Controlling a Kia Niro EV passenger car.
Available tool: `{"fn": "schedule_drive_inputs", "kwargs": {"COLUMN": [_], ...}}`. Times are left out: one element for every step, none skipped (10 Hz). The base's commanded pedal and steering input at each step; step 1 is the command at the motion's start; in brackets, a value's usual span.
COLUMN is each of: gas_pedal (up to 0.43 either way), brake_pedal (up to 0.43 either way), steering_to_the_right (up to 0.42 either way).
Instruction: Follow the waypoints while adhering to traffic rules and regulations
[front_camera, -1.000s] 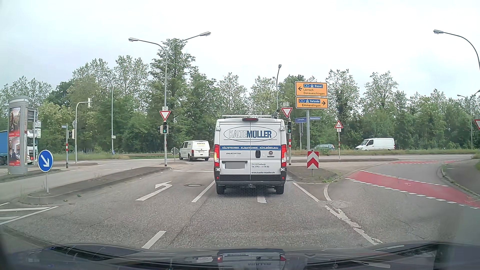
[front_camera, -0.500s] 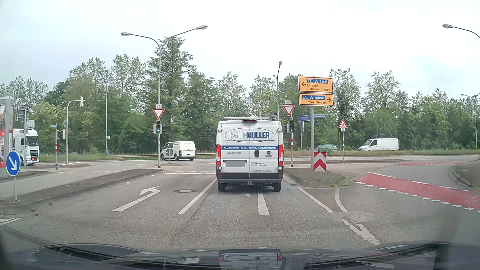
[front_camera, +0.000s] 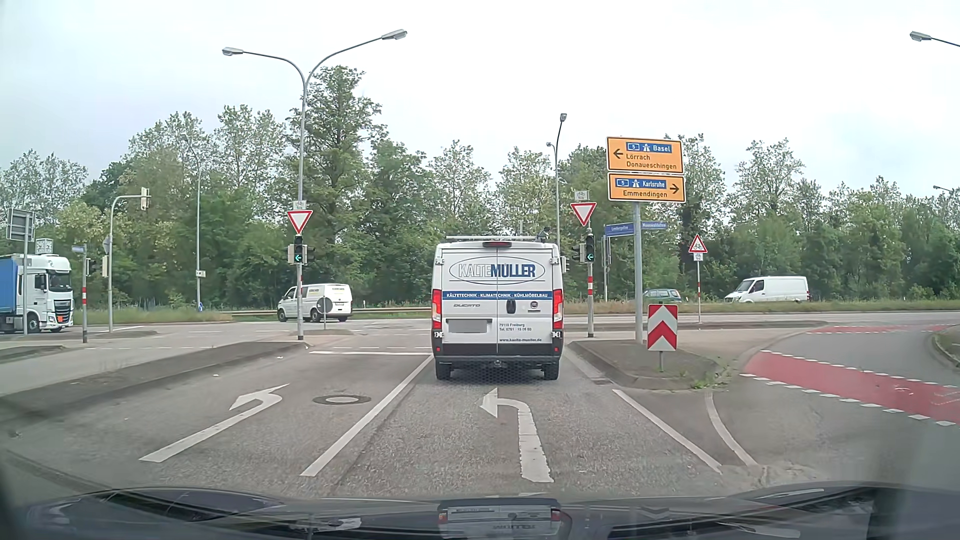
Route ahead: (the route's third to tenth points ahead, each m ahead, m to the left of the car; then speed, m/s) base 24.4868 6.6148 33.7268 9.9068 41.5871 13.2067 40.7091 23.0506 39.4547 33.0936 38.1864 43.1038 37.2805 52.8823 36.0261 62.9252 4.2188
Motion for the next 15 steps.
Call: {"fn": "schedule_drive_inputs", "kwargs": {"gas_pedal": [0.248,0.248,0.24,0.22,0.189,0.13,0.118,0.118,0.118,0.118,0.118,0.118,0.13,0.13,0.13], "brake_pedal": [0.0,0.0,0.0,0.0,0.0,0.0,0.0,0.0,0.0,0.0,0.0,0.0,0.0,0.0,0.0], "steering_to_the_right": [0.004,0.003,0.003,0.003,0.003,0.003,0.003,0.002,0.002,0.002,0.002,0.002,0.001,0.001,0.001]}}
